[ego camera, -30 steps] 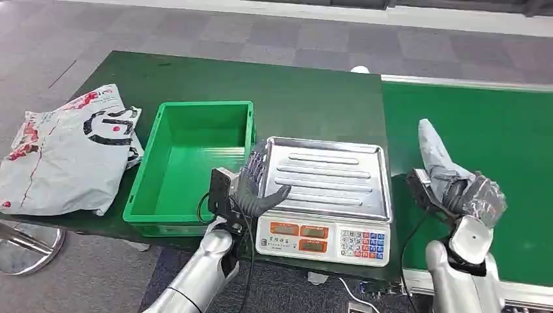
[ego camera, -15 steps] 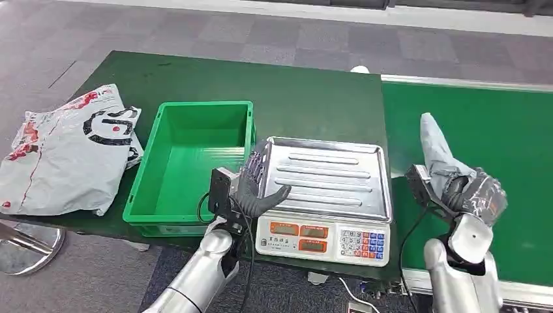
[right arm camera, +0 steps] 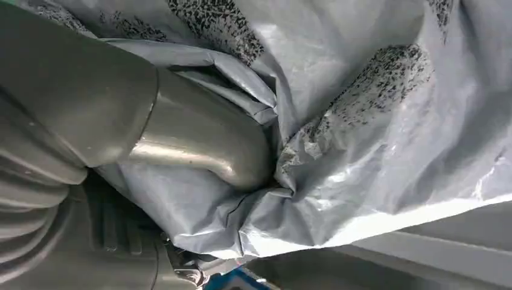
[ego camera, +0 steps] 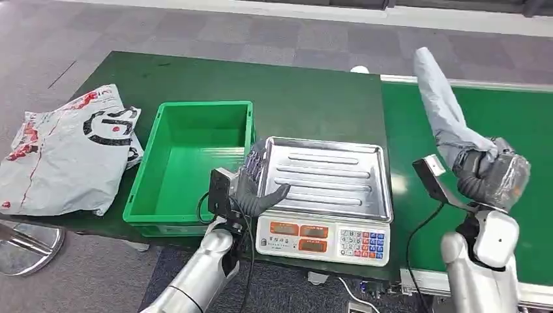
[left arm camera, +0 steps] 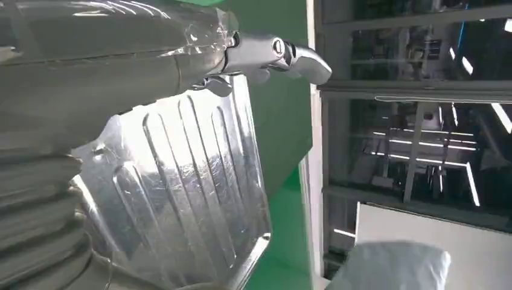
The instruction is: Moved the parcel from conveyor to table for the left to box.
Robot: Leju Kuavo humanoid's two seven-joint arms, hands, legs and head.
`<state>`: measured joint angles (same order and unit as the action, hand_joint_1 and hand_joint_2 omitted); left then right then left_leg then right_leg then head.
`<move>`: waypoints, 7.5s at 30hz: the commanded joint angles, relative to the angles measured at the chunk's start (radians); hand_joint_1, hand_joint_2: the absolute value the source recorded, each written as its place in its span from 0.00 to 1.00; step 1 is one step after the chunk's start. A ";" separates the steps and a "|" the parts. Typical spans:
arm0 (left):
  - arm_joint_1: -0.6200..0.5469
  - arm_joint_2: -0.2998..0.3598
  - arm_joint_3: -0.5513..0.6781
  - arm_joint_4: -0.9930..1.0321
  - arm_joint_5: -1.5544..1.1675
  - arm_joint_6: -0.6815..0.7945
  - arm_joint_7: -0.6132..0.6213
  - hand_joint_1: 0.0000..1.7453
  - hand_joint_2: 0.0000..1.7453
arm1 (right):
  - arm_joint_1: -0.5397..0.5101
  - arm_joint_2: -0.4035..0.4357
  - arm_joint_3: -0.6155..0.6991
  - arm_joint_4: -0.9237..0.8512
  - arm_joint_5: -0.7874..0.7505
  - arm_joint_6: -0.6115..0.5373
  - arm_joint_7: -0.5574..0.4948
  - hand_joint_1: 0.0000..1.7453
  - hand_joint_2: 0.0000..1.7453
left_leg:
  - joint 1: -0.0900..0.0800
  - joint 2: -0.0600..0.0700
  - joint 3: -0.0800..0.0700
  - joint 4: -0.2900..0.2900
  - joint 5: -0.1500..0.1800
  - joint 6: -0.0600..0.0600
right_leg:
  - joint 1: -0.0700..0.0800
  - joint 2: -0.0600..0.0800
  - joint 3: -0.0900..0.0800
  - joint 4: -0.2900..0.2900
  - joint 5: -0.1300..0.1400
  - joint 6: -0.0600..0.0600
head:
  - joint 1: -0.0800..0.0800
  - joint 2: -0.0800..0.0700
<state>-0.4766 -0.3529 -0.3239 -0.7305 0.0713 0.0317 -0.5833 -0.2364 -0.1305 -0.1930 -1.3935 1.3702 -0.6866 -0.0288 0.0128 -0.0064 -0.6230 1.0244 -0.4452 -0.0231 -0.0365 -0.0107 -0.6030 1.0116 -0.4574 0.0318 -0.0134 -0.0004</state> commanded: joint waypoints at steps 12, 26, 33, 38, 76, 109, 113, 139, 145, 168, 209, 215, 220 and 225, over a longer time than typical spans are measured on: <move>-0.161 0.004 -0.028 0.146 -0.012 0.013 0.023 0.00 1.00 | -0.251 0.191 0.680 0.508 -0.172 0.295 0.002 1.00 1.00 | 0.005 0.010 0.011 -0.004 0.002 -0.004 | 0.005 0.011 0.002 -0.001 0.003 -0.008 | 0.000 0.000; -0.198 0.004 -0.098 0.153 0.020 0.031 0.039 0.00 1.00 | -0.153 0.145 0.680 0.440 -0.362 0.384 -0.186 1.00 1.00 | 0.004 0.005 0.010 -0.004 0.002 -0.005 | 0.005 0.006 0.003 -0.002 0.002 -0.008 | 0.000 0.000; -0.202 0.004 -0.096 0.159 -0.012 0.056 0.026 0.00 1.00 | -0.087 0.131 0.647 0.310 -0.454 0.323 -0.240 0.00 1.00 | 0.004 0.005 0.012 -0.005 0.002 -0.004 | 0.005 0.007 0.004 -0.003 0.002 -0.009 | 0.000 0.000; -0.216 0.007 -0.084 0.170 -0.077 0.076 0.025 0.00 1.00 | 0.041 0.074 0.554 0.017 -0.625 0.302 -0.294 0.00 1.00 | 0.003 0.003 0.008 -0.002 0.002 -0.005 | 0.004 0.004 0.001 0.000 0.001 -0.007 | 0.000 0.000; -0.406 0.004 -0.509 0.329 -0.250 0.155 0.337 0.00 1.00 | -0.093 0.101 0.154 0.077 -0.928 0.251 -0.345 0.00 1.00 | 0.003 0.007 0.009 -0.002 0.002 -0.005 | 0.003 0.008 0.001 -0.001 0.003 -0.008 | 0.000 0.000; -0.452 0.023 -0.920 0.517 -0.556 -0.032 0.662 0.00 1.00 | -0.164 0.130 0.137 0.098 -0.829 0.415 -0.332 0.00 1.00 | 0.002 0.011 0.018 -0.004 0.002 -0.005 | 0.003 0.012 0.009 -0.001 0.004 -0.007 | 0.000 0.000; -0.451 0.025 -0.931 0.518 -0.591 -0.092 0.664 0.49 1.00 | -0.162 0.128 0.143 0.093 -0.826 0.412 -0.331 0.00 1.00 | 0.003 0.012 0.019 -0.006 0.002 -0.005 | 0.003 0.013 0.010 -0.003 0.005 -0.007 | 0.000 0.000; -0.525 0.004 -0.747 0.397 -0.638 0.073 0.561 1.00 1.00 | -0.058 0.114 0.093 -0.054 -0.809 0.411 -0.313 0.00 1.00 | 0.003 0.006 0.017 -0.004 0.002 -0.004 | 0.004 0.008 0.008 -0.001 0.004 -0.008 | 0.000 0.000; -0.577 0.004 -0.721 0.285 -0.738 0.289 0.620 1.00 1.00 | -0.058 0.100 0.102 -0.006 -0.781 0.371 -0.332 0.00 1.00 | 0.003 0.006 0.013 -0.001 0.002 -0.005 | 0.003 0.008 0.005 0.001 0.003 -0.006 | 0.000 0.000; -0.563 0.013 -0.460 0.339 -1.181 0.429 0.744 1.00 1.00 | -0.078 0.107 0.143 0.001 -0.811 0.374 -0.333 0.00 1.00 | 0.003 0.010 0.014 -0.003 0.001 -0.005 | 0.003 0.011 0.005 0.000 0.004 -0.007 | 0.000 0.000; -0.465 0.287 0.071 0.472 -1.151 0.232 0.833 0.00 1.00 | -0.086 -0.066 0.284 0.131 -0.947 0.456 -0.286 0.00 0.00 | 0.004 0.004 0.013 -0.004 0.003 -0.005 | 0.005 0.005 0.007 -0.002 0.002 -0.008 | 0.000 0.000; -0.487 0.260 0.161 0.435 -1.143 0.325 0.742 0.00 1.00 | -0.111 -0.087 0.329 0.167 -0.926 0.439 -0.261 0.00 1.00 | 0.004 0.005 0.009 -0.002 0.003 -0.006 | 0.004 0.007 0.002 0.000 0.003 -0.008 | 0.000 0.000; -0.503 0.215 0.233 0.400 -1.072 0.348 0.613 0.00 1.00 | -0.133 -0.054 0.332 0.182 -0.909 0.427 -0.240 0.00 1.00 | 0.004 0.005 0.008 -0.002 0.003 -0.006 | 0.004 0.006 0.001 0.001 0.003 -0.007 | 0.000 0.000; -0.509 0.200 0.251 0.378 -1.051 0.375 0.572 0.00 1.00 | -0.129 -0.055 0.331 0.181 -0.905 0.429 -0.237 0.00 1.00 | 0.004 0.005 0.008 -0.002 0.003 -0.006 | 0.004 0.006 0.001 0.001 0.003 -0.007 | 0.000 0.000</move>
<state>-0.9289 -0.1071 -0.2000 -0.3452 -1.0025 0.3807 0.0264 -0.3190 -0.1850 0.0839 -1.2871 0.4639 -0.2564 -0.2708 0.0157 -0.0023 -0.6156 1.0223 -0.4414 -0.0303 -0.0339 -0.0050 -0.6026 1.0130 -0.4540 0.0266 -0.0137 -0.0004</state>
